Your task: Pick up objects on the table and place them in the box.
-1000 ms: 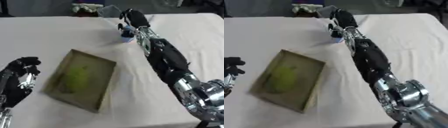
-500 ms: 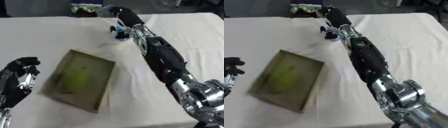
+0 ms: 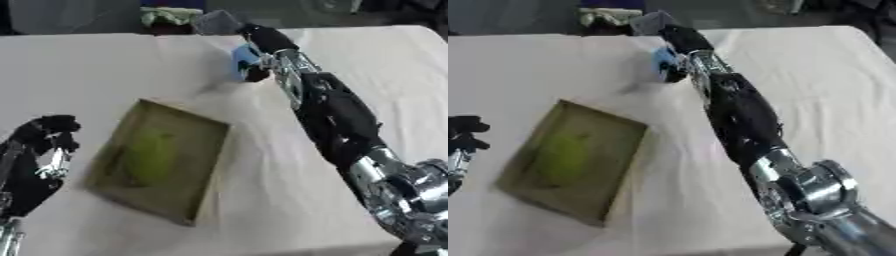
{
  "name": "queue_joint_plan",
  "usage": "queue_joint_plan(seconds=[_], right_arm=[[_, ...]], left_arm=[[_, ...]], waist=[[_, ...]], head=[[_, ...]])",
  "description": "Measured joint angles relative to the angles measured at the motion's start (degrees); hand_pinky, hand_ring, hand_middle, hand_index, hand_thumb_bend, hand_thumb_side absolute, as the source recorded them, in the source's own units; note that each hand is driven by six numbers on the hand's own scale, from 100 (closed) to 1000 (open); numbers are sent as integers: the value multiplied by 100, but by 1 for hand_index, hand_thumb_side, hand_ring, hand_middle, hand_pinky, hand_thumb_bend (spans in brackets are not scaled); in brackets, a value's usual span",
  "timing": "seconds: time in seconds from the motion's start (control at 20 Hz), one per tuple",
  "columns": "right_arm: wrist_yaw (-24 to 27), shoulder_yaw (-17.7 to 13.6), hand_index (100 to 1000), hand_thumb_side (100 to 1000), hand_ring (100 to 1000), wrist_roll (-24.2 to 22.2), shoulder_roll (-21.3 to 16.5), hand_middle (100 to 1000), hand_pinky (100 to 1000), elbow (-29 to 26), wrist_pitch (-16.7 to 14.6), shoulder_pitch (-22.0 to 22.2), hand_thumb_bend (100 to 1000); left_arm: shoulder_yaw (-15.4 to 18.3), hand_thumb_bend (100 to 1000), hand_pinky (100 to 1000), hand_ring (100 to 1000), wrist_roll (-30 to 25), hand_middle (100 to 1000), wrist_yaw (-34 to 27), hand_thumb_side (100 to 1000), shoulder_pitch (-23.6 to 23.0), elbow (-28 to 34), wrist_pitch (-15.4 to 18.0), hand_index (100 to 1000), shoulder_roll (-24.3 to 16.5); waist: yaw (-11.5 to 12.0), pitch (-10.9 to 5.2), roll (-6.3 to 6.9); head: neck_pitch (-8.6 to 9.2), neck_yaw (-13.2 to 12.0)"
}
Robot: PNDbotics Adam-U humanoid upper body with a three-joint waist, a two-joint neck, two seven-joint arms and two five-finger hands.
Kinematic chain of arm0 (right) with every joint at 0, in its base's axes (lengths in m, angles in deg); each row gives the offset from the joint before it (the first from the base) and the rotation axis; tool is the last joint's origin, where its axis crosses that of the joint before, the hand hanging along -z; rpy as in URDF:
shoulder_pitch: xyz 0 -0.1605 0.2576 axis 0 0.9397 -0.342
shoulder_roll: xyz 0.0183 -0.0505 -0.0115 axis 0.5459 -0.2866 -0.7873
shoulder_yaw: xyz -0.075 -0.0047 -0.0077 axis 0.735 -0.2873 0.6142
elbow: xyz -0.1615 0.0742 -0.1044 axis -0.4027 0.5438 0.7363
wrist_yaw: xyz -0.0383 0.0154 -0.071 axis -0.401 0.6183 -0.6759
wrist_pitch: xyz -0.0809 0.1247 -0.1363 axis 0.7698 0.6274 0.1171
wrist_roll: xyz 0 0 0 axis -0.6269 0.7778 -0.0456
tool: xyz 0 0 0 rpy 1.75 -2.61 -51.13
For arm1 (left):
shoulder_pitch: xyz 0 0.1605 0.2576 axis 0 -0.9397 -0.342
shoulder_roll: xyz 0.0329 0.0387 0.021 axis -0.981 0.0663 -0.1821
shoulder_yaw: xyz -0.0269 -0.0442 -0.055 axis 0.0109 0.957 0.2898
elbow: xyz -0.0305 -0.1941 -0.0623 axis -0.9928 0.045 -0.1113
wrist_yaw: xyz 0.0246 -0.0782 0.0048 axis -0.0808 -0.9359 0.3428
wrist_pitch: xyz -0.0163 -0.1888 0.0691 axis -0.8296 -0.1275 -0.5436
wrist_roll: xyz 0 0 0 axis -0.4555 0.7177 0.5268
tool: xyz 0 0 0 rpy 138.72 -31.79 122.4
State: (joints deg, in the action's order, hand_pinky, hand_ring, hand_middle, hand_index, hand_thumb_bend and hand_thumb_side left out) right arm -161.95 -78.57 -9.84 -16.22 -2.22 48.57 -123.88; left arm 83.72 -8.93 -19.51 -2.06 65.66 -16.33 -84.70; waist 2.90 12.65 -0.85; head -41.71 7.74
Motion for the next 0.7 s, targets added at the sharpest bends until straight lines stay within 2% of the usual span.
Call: queue_joint_plan(seconds=[0.25, 0.3, 0.4, 0.45, 0.55, 0.6, 0.65, 0.7], right_arm=[[218, -25, 1000, 384, 1000, -115, 0, 993, 1000, 149, 131, 43, 100], [257, -24, 1000, 428, 1000, -139, 3, 985, 988, 170, 136, 48, 100], [350, -24, 1000, 454, 1000, -200, 11, 963, 935, 175, 125, 49, 100], [392, -24, 1000, 437, 971, -230, 16, 949, 900, 175, 111, 49, 100], [482, -23, 974, 251, 827, -264, 21, 890, 762, 165, 74, 49, 100], [525, -23, 966, 249, 803, -258, 19, 879, 740, 136, 53, 51, 100], [554, -23, 932, 237, 706, -233, 20, 827, 665, 116, 28, 65, 100], [578, -23, 925, 234, 684, -183, 21, 815, 648, 86, -8, 78, 100]], left_arm=[[0, 100, 607, 740, 1, 629, 0, 489, -1, 0, 1, 764, 0], [0, 100, 607, 740, 1, 629, 0, 489, -1, 0, 1, 764, 0], [0, 100, 607, 740, 1, 629, 0, 489, -1, 0, 1, 764, 0], [0, 100, 607, 740, 1, 629, 0, 489, -1, 0, 1, 764, 0], [0, 100, 607, 740, 1, 629, 0, 490, -1, 0, 1, 764, 0], [0, 100, 606, 740, 1, 629, 0, 490, -1, 0, 1, 764, 0], [0, 100, 607, 739, 1, 629, 0, 490, -1, 0, 1, 764, 0], [0, 100, 606, 739, 1, 629, 0, 490, -1, 0, 1, 764, 0]], waist=[[-4, 0, 7], [-4, 0, 11], [-2, 0, 26], [-1, 0, 29], [0, 0, 29], [0, 0, 29], [0, 0, 28], [2, 0, 27]], head=[[0, -1], [1, 1], [1, 12], [2, 17], [2, 22], [2, 25], [3, 27], [3, 29]])
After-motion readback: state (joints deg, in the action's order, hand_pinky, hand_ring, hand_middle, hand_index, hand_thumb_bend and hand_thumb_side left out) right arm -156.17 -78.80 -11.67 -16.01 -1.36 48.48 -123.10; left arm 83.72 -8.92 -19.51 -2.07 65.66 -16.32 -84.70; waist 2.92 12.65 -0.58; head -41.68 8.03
